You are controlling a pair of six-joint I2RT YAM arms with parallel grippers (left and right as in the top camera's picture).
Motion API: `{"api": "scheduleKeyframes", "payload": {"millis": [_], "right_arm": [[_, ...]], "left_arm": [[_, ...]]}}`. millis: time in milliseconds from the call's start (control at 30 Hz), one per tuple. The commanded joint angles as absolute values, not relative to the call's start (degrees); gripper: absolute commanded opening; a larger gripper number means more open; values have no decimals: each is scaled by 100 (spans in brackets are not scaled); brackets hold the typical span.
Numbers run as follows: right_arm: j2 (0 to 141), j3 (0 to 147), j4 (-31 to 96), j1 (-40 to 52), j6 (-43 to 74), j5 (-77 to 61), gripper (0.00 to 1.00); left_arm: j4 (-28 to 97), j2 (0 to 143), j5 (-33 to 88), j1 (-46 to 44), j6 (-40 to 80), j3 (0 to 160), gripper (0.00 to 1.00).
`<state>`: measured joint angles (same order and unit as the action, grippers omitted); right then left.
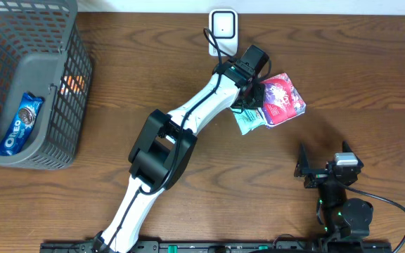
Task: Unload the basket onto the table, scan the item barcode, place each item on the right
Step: 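Carry the mint-green pouch beside the purple pack and release it, then move the left gripper into the basket and grasp the blue Oreo pack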
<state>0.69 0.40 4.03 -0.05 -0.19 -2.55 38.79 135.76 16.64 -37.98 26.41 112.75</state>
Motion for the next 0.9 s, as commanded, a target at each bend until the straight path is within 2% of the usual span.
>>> {"api": "scheduleKeyframes", "payload": {"millis": [0,133,267,367,433,700,767,867], "right_arm": [[38,32,427,-45,80,-224,99],[38,32,427,-45,80,-224,99],[38,32,427,-45,80,-224,99],[38,32,427,-45,80,-224,99],[38,32,427,-45,80,-224,99],[38,32,427,-45,80,-224,99],[38,32,427,-45,80,-224,99],[38,32,427,-45,80,-224,99]], "left_arm": [[3892,13688,1800,-3723,2414,11367,12],[4136,13367,1796,-3485,2213,11406,15],[4423,12790,1791,-3089,2049,11415,41],[4628,12210,1559,-2683,1992,11415,55],[4716,11817,1315,-2381,1990,11415,61],[4729,10414,176,-993,1990,11415,69],[4755,10149,-266,-591,1992,11415,73],[4786,9898,-1090,60,1964,11415,74]]}}
